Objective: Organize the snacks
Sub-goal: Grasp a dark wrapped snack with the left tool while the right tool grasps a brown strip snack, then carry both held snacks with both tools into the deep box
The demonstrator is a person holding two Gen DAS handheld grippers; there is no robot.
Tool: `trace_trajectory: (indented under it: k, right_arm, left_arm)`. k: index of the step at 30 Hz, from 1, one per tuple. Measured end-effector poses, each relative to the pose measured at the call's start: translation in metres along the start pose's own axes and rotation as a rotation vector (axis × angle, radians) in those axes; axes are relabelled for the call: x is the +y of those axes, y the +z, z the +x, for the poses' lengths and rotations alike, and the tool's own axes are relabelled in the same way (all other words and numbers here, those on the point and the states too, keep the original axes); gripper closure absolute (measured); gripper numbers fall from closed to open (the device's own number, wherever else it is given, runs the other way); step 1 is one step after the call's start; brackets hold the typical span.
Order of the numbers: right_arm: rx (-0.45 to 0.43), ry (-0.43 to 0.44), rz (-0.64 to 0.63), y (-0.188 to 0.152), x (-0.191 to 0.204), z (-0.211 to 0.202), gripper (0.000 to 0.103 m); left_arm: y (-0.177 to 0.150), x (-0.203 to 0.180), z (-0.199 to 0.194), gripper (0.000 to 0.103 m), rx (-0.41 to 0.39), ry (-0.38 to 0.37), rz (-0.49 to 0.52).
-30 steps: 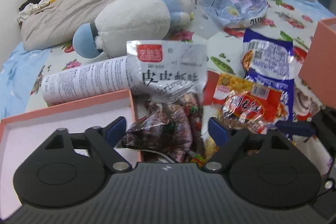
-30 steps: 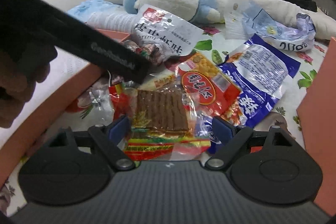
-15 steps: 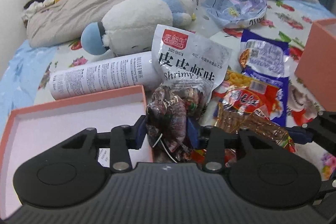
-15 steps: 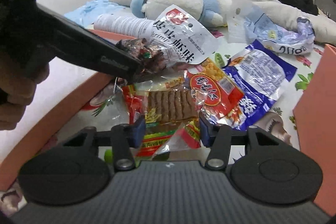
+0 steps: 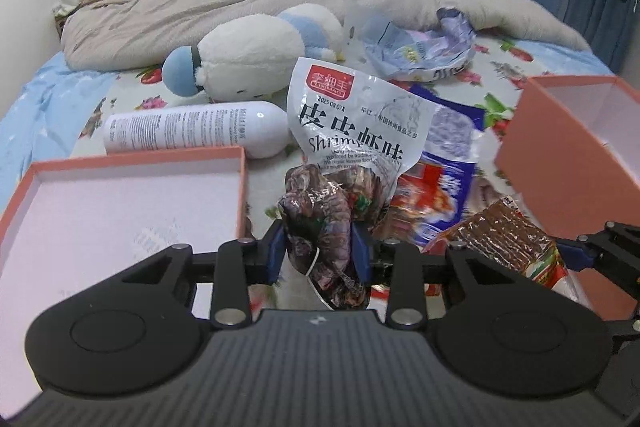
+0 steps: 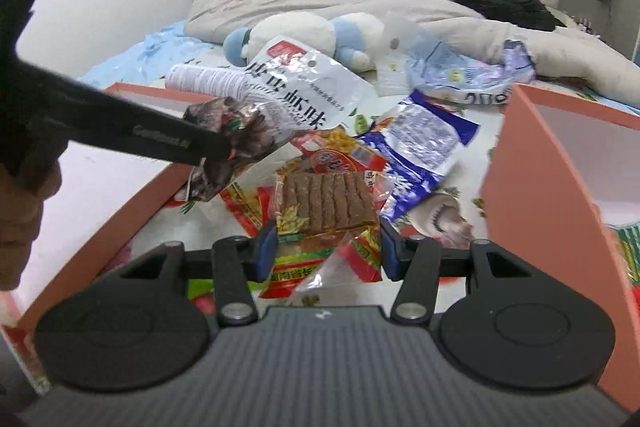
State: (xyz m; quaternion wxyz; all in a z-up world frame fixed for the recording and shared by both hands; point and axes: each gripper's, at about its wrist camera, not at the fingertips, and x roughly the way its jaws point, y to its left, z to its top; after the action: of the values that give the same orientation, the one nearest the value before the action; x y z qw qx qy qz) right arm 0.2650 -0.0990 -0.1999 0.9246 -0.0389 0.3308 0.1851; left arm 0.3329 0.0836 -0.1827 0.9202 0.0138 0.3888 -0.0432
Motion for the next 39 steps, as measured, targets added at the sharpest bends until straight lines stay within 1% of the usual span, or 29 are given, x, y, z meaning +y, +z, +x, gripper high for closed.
trace_trajectory:
  k: [3, 7, 14, 19, 21, 23, 27, 29, 33, 39]
  right_arm:
    - [0.001, -0.002, 0.028, -0.003, -0.005, -0.019, 0.049]
    - [-0.011, -0.005, 0.032, -0.007, -0.007, -0.046, 0.049]
    - [-0.035, -0.014, 0.072, -0.023, -0.013, -0.093, 0.049]
    - [-0.05, 0.008, 0.109, -0.032, -0.016, -0.121, 0.049]
    - [-0.058, 0.005, 0.096, -0.033, -0.015, -0.131, 0.049]
    - [-0.07, -0.001, 0.09, -0.033, -0.015, -0.142, 0.049]
    - [-0.095, -0.017, 0.099, -0.035, -0.017, -0.165, 0.049]
    - [-0.103, -0.023, 0.118, -0.037, -0.021, -0.177, 0.049]
    - [-0.125, -0.05, 0.149, -0.043, -0.028, -0.199, 0.049]
    - [-0.144, -0.096, 0.188, -0.051, -0.039, -0.224, 0.049]
  left_arm:
    - [-0.011, -0.008, -0.018, 0.063, 0.005, -0.007, -0.038]
    - [-0.029, -0.016, -0.046, 0.063, 0.001, -0.01, -0.098]
    - [-0.068, -0.027, -0.089, 0.063, 0.015, -0.022, -0.2]
    - [-0.092, -0.037, -0.124, 0.063, 0.014, -0.036, -0.268]
    - [-0.098, -0.043, -0.138, 0.063, 0.004, -0.032, -0.269]
    - [-0.104, -0.046, -0.149, 0.063, 0.007, -0.044, -0.284]
    - [-0.108, -0.054, -0.168, 0.063, -0.006, -0.046, -0.286]
    - [-0.109, -0.057, -0.177, 0.063, -0.012, -0.059, -0.302]
    - [-0.109, -0.069, -0.197, 0.064, -0.036, -0.086, -0.281]
    - [-0.107, -0.086, -0.212, 0.066, -0.052, -0.134, -0.276]
